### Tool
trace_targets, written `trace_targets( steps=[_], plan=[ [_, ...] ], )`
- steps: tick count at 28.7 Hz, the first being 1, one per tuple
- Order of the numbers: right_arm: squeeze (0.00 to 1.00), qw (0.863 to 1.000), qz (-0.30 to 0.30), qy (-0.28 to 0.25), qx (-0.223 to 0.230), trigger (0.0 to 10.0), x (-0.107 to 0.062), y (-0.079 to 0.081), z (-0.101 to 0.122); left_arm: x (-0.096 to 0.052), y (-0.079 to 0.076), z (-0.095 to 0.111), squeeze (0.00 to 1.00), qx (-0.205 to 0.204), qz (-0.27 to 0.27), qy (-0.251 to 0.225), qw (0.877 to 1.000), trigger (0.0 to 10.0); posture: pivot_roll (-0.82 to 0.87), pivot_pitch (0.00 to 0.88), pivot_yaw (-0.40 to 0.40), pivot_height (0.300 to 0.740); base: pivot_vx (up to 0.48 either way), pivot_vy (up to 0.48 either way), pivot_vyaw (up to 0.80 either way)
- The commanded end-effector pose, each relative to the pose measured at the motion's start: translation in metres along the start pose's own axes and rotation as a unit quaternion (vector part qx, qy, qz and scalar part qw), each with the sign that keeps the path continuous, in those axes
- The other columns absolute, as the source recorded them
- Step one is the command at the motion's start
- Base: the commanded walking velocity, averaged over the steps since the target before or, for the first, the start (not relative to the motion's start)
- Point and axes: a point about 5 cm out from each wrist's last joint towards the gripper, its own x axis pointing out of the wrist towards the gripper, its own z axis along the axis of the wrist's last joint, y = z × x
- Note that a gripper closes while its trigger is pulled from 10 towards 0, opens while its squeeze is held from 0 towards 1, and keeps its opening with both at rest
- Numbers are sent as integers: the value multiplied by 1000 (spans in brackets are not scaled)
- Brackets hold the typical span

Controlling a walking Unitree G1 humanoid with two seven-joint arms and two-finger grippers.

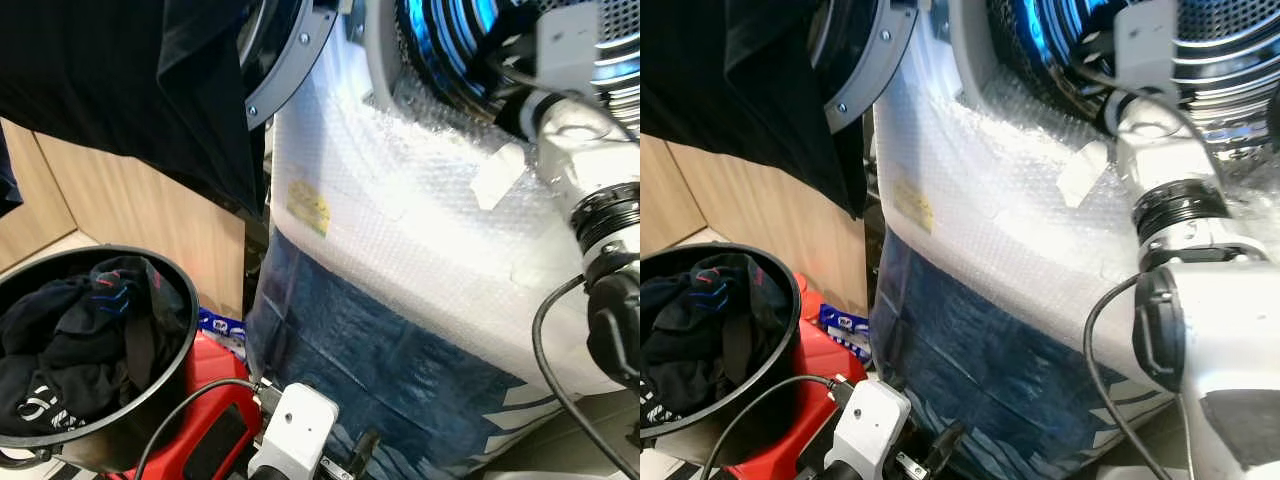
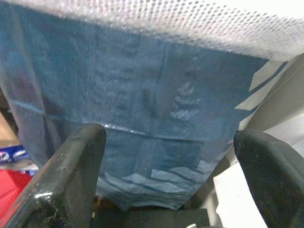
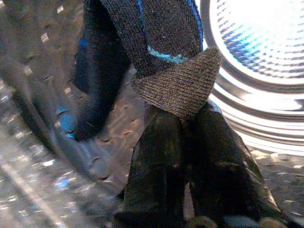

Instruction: Clothes washing

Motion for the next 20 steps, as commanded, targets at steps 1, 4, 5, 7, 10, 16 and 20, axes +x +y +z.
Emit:
trace_targets(
  steps=[1,4,5,7,10,16,20],
  plan=[
    [349,1000,-7,13,4,10000,-1,-9,-4,-4,-14,6,0,-22,-22,-10,999,10000,143,246,-192,740,0,0,0],
    [1000,1000,-5,-1,11,10000,-1,-18,8,-5,-15,5,0,-26,-21,-7,999,10000,142,247,-193,740,0,0,0],
    [1000,1000,-9,-4,17,10000,-2,-22,11,-5,-15,5,0,-27,-20,-7,999,10000,137,245,-191,740,0,0,0],
    [1000,1000,-9,-6,20,10000,-2,-25,13,-4,-15,5,0,-27,-20,-6,999,10000,135,243,-190,740,0,0,0],
    [1000,1000,-13,-13,23,10000,-3,-32,20,-4,-15,5,0,-28,-20,-6,999,10000,132,241,-188,740,0,0,0],
    [1000,999,-20,-20,30,10000,-6,-44,28,-2,-14,4,0,-22,-25,-4,999,10000,122,229,-183,740,0,0,0],
    [1000,999,-18,-19,36,10000,-7,-50,30,0,-13,5,0,-19,-26,-6,999,10000,121,223,-179,740,0,0,0]
  ],
)
